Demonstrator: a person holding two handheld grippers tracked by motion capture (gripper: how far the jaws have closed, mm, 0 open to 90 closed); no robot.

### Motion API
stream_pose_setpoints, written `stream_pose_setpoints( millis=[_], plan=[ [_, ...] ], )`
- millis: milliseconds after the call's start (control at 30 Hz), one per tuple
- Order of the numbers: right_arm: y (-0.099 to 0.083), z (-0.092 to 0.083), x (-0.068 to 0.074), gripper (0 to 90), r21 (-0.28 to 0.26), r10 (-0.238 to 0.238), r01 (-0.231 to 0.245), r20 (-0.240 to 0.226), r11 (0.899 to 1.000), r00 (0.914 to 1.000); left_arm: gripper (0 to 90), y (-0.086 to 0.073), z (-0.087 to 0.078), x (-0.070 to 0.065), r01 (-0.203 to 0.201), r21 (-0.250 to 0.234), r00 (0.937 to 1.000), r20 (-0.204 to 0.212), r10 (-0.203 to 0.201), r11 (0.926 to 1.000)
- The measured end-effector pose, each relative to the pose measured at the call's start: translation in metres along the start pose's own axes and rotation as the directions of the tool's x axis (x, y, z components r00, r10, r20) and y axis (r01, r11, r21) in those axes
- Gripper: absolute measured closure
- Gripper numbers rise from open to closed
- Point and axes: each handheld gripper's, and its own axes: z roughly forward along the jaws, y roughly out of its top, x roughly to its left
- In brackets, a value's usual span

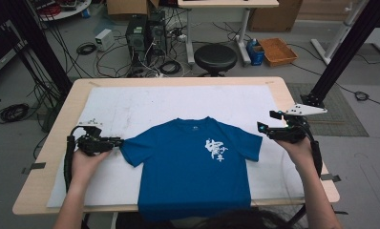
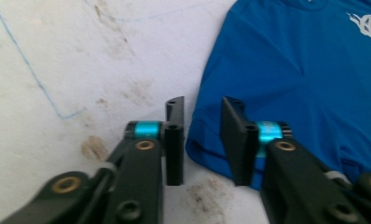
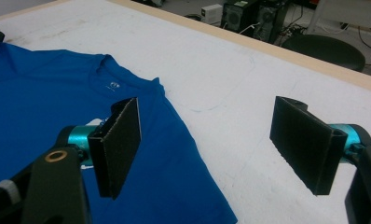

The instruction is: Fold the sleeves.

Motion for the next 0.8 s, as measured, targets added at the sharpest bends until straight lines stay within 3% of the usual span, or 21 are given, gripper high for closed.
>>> stream_pose_setpoints(
  millis=[100, 367, 433, 500, 567, 600, 633, 667, 700, 767, 800],
  plan=[
    [0.0, 0.0, 0.0, 24.6, 0.001, -0.005, 0.005, -0.001, 1.0, 1.0, 87.1, 0.0, 0.0, -0.001, -0.006, -0.005, 0.9999, 0.01, 0.006, 1.0],
    [0.001, -0.001, 0.001, 24.7, 0.003, -0.005, 0.005, -0.004, 1.0, 1.0, 88.0, 0.003, -0.006, -0.006, 0.011, -0.061, 0.9983, 0.058, -0.008, 0.998],
    [0.002, -0.002, 0.001, 24.7, 0.0, -0.007, 0.007, -0.002, 1.0, 1.0, 88.0, 0.009, -0.01, -0.015, 0.022, -0.102, 0.9927, 0.12, -0.01, 0.9946],
    [0.002, -0.003, 0.001, 24.7, -0.001, -0.004, 0.004, 0.0, 1.0, 1.0, 88.1, 0.014, -0.013, -0.024, 0.024, -0.115, 0.988, 0.154, -0.006, 0.9931],
    [0.002, -0.003, 0.001, 24.8, -0.002, -0.01, 0.01, 0.0, 1.0, 0.9999, 88.2, 0.017, -0.015, -0.029, 0.021, -0.125, 0.9866, 0.163, -0.001, 0.992],
    [0.003, -0.003, 0.002, 24.7, -0.001, -0.011, 0.011, 0.0, 1.0, 0.9999, 88.2, 0.022, -0.015, -0.039, 0.034, -0.155, 0.9807, 0.196, -0.003, 0.9873],
    [0.003, -0.003, 0.002, 24.8, -0.004, -0.017, 0.017, -0.002, 1.0, 0.9999, 88.2, 0.022, -0.015, -0.039, 0.034, -0.155, 0.9807, 0.196, -0.003, 0.9873],
    [0.004, -0.004, 0.002, 24.8, -0.002, -0.019, 0.019, -0.003, 1.0, 0.9998, 88.2, 0.028, -0.014, -0.049, 0.042, -0.164, 0.9735, 0.229, -0.003, 0.9856],
    [0.004, -0.004, 0.002, 24.7, -0.006, -0.02, 0.02, -0.004, 1.0, 0.9998, 88.2, 0.028, -0.014, -0.049, 0.042, -0.164, 0.9735, 0.229, -0.003, 0.9856],
    [0.004, -0.004, 0.001, 24.7, -0.006, -0.018, 0.018, -0.005, 1.0, 0.9998, 88.2, 0.036, -0.008, -0.066, 0.039, -0.162, 0.9653, 0.261, 0.005, 0.9861],
    [0.003, -0.004, 0.001, 24.8, -0.002, -0.013, 0.013, -0.003, 1.0, 0.9999, 88.2, 0.036, -0.008, -0.066, 0.039, -0.162, 0.9653, 0.261, 0.005, 0.9861]
  ],
)
